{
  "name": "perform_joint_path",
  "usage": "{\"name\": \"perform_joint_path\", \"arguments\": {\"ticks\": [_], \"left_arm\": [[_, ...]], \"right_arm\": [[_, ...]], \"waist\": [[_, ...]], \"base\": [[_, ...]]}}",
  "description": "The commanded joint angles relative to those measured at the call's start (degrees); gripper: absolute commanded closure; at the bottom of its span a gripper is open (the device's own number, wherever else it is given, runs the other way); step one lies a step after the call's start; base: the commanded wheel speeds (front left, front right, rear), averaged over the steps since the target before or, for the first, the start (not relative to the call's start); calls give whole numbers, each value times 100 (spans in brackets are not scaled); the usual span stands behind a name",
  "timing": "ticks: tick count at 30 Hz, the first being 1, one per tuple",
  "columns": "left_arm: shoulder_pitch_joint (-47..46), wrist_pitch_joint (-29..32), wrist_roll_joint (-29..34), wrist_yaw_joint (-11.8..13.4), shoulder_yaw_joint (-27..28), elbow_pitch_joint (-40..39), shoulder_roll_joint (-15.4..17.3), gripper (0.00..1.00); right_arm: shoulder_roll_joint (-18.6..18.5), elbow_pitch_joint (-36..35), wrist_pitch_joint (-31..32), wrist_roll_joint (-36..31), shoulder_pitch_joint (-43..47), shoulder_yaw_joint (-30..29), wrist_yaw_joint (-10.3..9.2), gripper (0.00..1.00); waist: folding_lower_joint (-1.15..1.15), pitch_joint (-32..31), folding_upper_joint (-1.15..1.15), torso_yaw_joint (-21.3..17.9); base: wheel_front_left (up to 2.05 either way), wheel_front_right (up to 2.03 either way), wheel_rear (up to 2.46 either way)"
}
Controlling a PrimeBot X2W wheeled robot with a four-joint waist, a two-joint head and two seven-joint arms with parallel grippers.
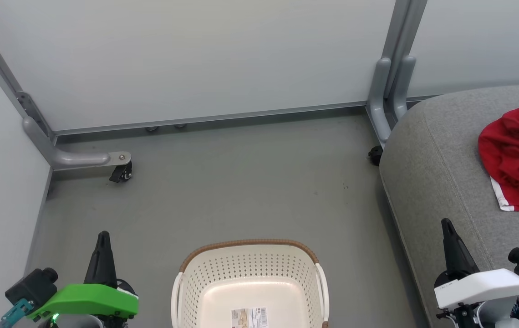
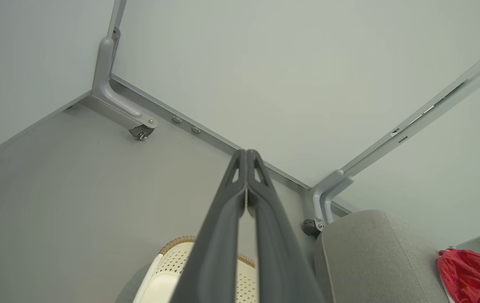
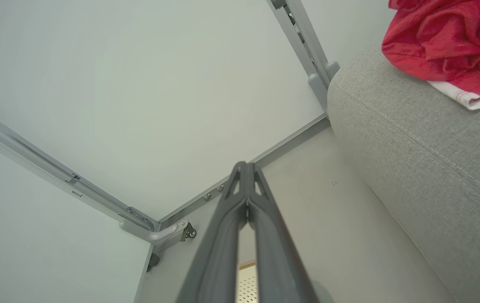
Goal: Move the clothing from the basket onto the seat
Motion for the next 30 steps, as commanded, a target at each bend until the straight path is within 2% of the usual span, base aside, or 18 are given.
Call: {"name": "perform_joint_path", "arguments": {"ticks": [1, 30], "left_arm": [[-193, 41, -230, -45, 50, -86, 11, 100], [-321, 563, -2265, -169, 282, -97, 2, 100]], "right_arm": [[-47, -41, 54, 215, -163, -32, -2, 100], [-62, 169, 582, 2220, -369, -154, -3, 100]], "waist": [[0, 2, 17, -5], [0, 34, 31, -99]], "base": [[0, 0, 0], [0, 0, 0]]}}
